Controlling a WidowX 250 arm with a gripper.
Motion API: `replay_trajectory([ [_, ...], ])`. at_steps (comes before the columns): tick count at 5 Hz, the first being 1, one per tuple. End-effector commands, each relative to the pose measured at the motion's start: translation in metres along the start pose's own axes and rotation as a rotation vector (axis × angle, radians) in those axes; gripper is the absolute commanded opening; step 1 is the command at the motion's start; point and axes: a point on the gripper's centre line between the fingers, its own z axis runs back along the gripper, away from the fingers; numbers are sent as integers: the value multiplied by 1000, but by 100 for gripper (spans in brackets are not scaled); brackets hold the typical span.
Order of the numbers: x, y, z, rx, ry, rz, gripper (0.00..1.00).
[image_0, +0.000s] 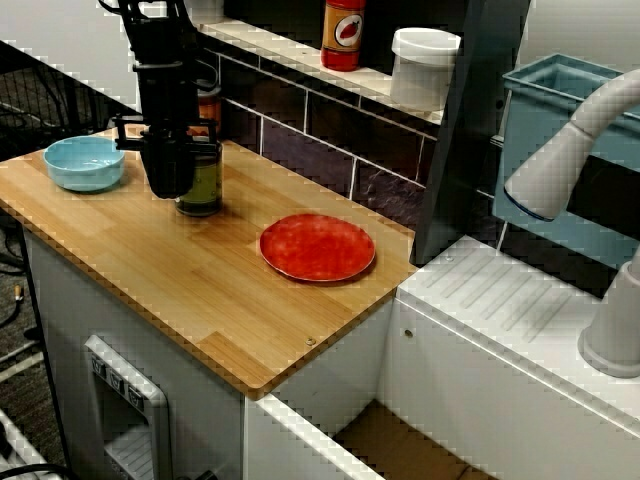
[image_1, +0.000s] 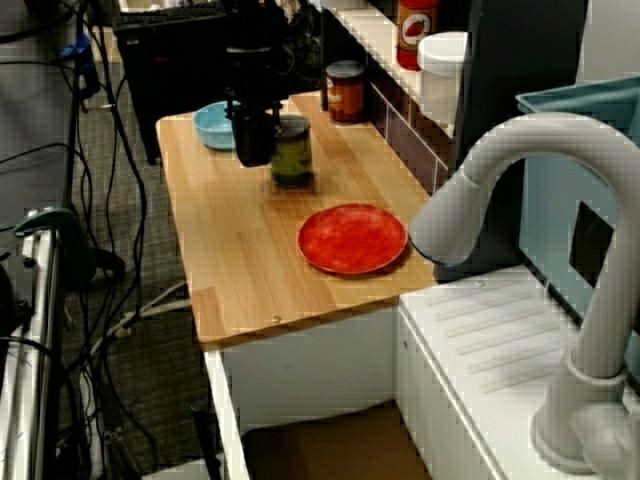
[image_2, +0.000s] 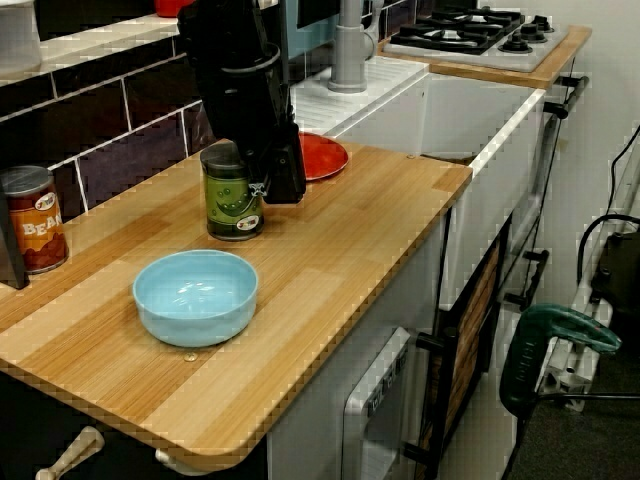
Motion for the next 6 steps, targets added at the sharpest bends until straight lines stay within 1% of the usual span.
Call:
replay_trajectory([
  [1,1,21,17,43,-39,-27,0],
  [2,4,35,25,35,-58,-27,0],
  [3,10,44,33,47,-77,-35,0],
  [4,24,49,38,11,-120,14,0],
  [5,45,47,38,17,-162,50,0],
  [6,66,49,38,23,-170,78,0],
])
